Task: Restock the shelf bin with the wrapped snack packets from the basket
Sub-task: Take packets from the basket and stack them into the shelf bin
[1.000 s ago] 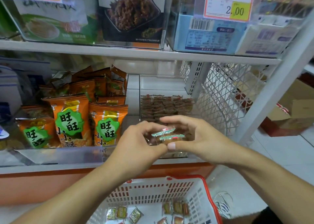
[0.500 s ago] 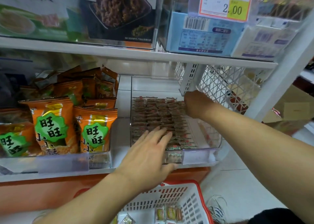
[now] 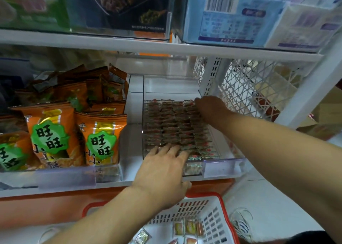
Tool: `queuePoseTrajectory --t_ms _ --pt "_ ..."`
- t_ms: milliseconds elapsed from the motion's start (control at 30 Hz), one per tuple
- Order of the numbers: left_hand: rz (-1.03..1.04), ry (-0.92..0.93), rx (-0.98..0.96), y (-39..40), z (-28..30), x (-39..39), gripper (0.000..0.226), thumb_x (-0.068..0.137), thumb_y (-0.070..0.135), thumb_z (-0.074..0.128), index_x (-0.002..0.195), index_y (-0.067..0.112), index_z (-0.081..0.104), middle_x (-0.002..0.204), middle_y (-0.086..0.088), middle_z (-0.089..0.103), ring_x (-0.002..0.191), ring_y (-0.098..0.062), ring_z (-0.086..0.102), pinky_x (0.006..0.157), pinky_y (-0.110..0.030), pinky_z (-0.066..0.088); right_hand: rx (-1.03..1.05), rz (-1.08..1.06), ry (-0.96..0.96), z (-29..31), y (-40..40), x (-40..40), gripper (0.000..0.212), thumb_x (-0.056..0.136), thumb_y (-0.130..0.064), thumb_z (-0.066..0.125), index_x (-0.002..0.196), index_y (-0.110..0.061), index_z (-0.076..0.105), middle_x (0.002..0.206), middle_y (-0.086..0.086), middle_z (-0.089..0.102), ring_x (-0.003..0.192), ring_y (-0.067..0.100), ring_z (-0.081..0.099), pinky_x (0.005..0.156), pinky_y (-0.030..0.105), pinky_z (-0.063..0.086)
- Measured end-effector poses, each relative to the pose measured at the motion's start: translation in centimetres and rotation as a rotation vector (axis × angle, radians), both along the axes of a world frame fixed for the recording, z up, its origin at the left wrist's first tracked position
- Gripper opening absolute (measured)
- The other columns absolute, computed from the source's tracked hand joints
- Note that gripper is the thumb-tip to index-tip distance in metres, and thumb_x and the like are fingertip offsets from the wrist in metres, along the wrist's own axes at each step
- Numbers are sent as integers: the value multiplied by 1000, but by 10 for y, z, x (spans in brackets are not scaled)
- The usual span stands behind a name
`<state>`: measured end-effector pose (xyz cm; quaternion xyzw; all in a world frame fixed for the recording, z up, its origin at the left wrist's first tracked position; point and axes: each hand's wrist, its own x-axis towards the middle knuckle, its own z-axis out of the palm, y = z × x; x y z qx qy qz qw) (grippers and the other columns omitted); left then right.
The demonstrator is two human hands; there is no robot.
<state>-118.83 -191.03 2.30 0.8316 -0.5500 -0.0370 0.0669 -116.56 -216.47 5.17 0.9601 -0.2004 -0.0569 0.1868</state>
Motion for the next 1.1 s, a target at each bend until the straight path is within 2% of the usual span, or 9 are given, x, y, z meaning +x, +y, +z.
queuePoseTrajectory --t_ms 267,467,567,667,767,867,967,1033,1100 --pt "3 -1 22 0 2 1 73 89 58 58 152 29 34 159 -1 37 149 -24 27 124 -43 20 93 -37 17 2 3 2 37 95 0 51 132 -1 44 120 20 60 108 34 62 79 38 46" --pt "-88 -98 49 11 29 -2 94 88 47 67 162 23 14 169 -7 14 157 -27 1 127 -41 4 129 -58 -115 43 50 -26 29 99 -1 40 126 2 50 124 25 58 112 42 59 81 42 46" --pt "-181 -200 33 38 30 -18 94 85 35 73 161 15 22 169 -13 17 157 -30 4 127 -43 10 104 25 -135 74 97 -50 8 91 -4 53 95 -6 59 89 14 63 74 30 57 68 32 43" --pt "-278 -200 -103 74 16 -32 70 74 29 78 139 14 56 146 -11 51 140 -32 40 113 -43 39 186 108 66 70 148 -89 7 79 -13 62 77 -11 68 61 5 58 57 24 54 55 25 44" --pt "-227 -15 5 96 -19 -39 44 82 41 71 121 24 64 120 2 61 113 -24 55 90 -39 48 399 139 547 11 184 -115 12 78 -13 62 68 -12 66 61 2 64 61 23 65 60 31 56" --pt "-125 197 399 119 -79 -41 49 91 42 66 136 26 56 136 2 56 126 -22 53 99 -35 45 613 23 801 -90 201 -130 18 87 -12 64 70 -7 58 68 4 62 59 23 61 60 33 55" --pt "-29 401 740 153 -142 -41 56 95 42 62 145 22 49 149 -5 50 135 -25 50 107 -34 43 643 -77 789 -201 206 -171 18 89 -14 66 104 -4 66 100 10 66 81 25 64 65 33 51" --pt "17 488 869 172 -175 -42 50 97 41 57 140 16 53 147 -9 54 132 -27 53 104 -34 44 697 -196 697 -260 203 -208 53 90 -17 62 140 -10 46 137 15 54 118 32 56 88 38 51" --pt "36 539 914 180 -203 -46 41 97 39 56 128 13 61 133 -10 63 121 -29 60 96 -33 47 708 -269 634 -300 198 -237 75 86 -21 65 151 -21 28 155 18 33 141 39 33 109 46 40"
